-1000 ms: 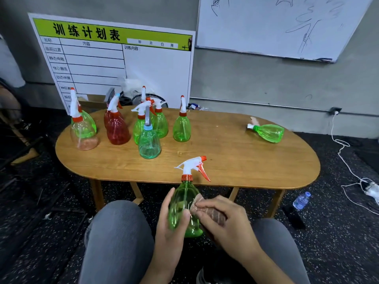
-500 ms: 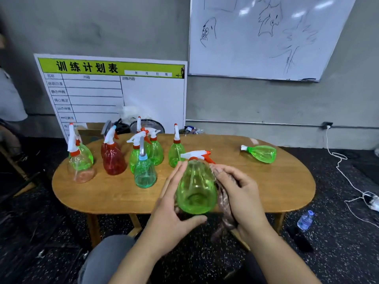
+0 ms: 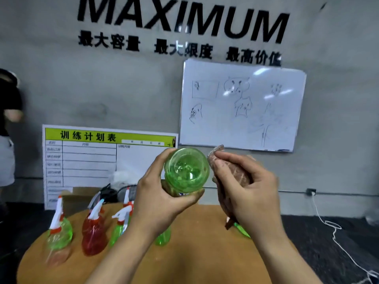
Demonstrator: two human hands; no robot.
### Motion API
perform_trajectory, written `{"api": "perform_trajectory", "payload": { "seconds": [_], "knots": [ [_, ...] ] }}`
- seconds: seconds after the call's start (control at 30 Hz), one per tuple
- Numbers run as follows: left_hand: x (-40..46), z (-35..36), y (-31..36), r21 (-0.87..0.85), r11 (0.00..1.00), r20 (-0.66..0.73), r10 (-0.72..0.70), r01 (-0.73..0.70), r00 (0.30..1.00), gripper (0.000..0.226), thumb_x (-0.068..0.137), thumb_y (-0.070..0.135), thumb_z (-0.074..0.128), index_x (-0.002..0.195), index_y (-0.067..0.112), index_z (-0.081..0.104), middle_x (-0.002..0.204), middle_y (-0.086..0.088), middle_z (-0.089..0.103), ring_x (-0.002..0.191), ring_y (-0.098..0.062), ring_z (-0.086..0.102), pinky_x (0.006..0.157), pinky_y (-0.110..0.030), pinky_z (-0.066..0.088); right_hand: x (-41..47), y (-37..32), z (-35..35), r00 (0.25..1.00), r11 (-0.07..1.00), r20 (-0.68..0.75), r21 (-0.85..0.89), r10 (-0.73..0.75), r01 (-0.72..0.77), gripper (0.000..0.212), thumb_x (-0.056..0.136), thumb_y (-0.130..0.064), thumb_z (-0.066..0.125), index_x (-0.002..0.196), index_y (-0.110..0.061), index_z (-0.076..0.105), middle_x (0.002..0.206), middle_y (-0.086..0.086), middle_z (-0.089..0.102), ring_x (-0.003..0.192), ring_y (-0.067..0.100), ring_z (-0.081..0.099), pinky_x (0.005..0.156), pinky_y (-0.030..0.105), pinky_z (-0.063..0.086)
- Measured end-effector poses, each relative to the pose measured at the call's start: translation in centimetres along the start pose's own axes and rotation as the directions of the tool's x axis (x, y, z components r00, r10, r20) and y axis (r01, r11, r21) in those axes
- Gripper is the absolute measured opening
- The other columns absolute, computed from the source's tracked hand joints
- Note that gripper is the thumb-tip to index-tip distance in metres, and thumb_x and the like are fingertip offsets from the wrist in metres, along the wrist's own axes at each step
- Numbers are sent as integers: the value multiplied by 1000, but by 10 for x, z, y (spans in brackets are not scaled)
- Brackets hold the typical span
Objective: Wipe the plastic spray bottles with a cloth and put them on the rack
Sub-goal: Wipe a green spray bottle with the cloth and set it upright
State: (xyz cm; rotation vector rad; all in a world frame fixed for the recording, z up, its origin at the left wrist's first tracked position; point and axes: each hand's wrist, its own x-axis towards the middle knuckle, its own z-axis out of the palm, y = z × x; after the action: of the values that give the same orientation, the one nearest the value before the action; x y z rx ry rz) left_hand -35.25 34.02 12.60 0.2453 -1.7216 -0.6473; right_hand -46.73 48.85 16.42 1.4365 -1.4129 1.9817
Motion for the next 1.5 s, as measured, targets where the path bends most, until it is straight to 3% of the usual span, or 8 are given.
{"api": "perform_trajectory", "payload": {
  "seconds": [0.1, 0.27, 0.47, 0.67, 0.8, 1.03, 1.3, 1.5],
  "knots": [
    [14, -2, 20, 20, 999, -1, 50, -50, 999, 91, 58, 44, 97, 138, 48, 54, 121, 14, 73, 92, -12, 78, 87, -46, 63, 6, -13, -9, 981, 959, 6, -207, -196, 193, 12, 88, -20, 83, 98, -27, 83, 95, -14, 76, 96, 8, 73, 83, 26, 56],
    [23, -3, 45, 120, 980, 10, 158, -158, 987, 91, 61, 53, 93, 141, 46, 51, 128, 19, 67, 94, -13, 75, 81, -42, 63, 19, -30, -14, 947, 871, -27, -401, -322, 284, 10, 92, -31, 80, 101, -34, 81, 90, -15, 69, 81, 7, 69, 67, 38, 56],
    [25, 1, 63, 193, 955, -3, 230, -226, 973, 88, 62, 57, 78, 145, 41, 52, 135, 24, 64, 102, -8, 71, 81, -38, 62, 26, -53, -2, 899, 793, 48, -453, -436, 408, 13, 95, -39, 73, 106, -37, 79, 92, -13, 65, 74, 7, 67, 60, 37, 55],
    [28, -7, 59, 145, 979, -31, 152, -146, 988, 72, 72, 38, 69, 142, 47, 54, 113, 14, 72, 75, -8, 64, 74, -34, 57, 3, -47, -1, 836, 700, 238, -461, -495, 546, 13, 97, -40, 70, 107, -37, 77, 96, -13, 65, 74, 8, 64, 55, 33, 53],
    [29, -10, 54, 143, 982, -37, 129, -123, 991, 84, 59, 60, 77, 139, 47, 54, 121, 20, 68, 82, -10, 71, 75, -35, 59, 1, -33, -18, 863, 729, 209, -467, -459, 501, 13, 95, -40, 74, 107, -37, 77, 94, -15, 65, 73, 5, 64, 56, 31, 53],
    [21, 1, 53, 188, 971, 48, 141, -148, 989, 90, 59, 65, 82, 142, 46, 53, 127, 23, 66, 80, -11, 73, 76, -40, 62, 21, -34, -11, 923, 798, 46, -486, -383, 356, 12, 94, -38, 74, 105, -38, 78, 92, -16, 64, 74, 3, 65, 59, 34, 54],
    [20, -1, 40, 144, 985, 22, 89, -91, 996, 89, 56, 53, 60, 145, 46, 54, 116, 11, 75, 74, -18, 68, 73, -41, 60, 7, -32, 8, 884, 762, 236, -448, -403, 467, 16, 96, -45, 68, 108, -39, 77, 97, -15, 64, 77, 5, 65, 57, 32, 53],
    [22, -9, 31, 179, 982, 26, 61, -65, 998, 90, 59, 61, 81, 144, 48, 51, 122, 16, 71, 84, -15, 74, 78, -42, 62, 0, -14, -13, 896, 731, 247, -518, -370, 444, 15, 95, -46, 71, 107, -40, 77, 93, -17, 63, 73, 2, 63, 55, 29, 53]
  ]
}}
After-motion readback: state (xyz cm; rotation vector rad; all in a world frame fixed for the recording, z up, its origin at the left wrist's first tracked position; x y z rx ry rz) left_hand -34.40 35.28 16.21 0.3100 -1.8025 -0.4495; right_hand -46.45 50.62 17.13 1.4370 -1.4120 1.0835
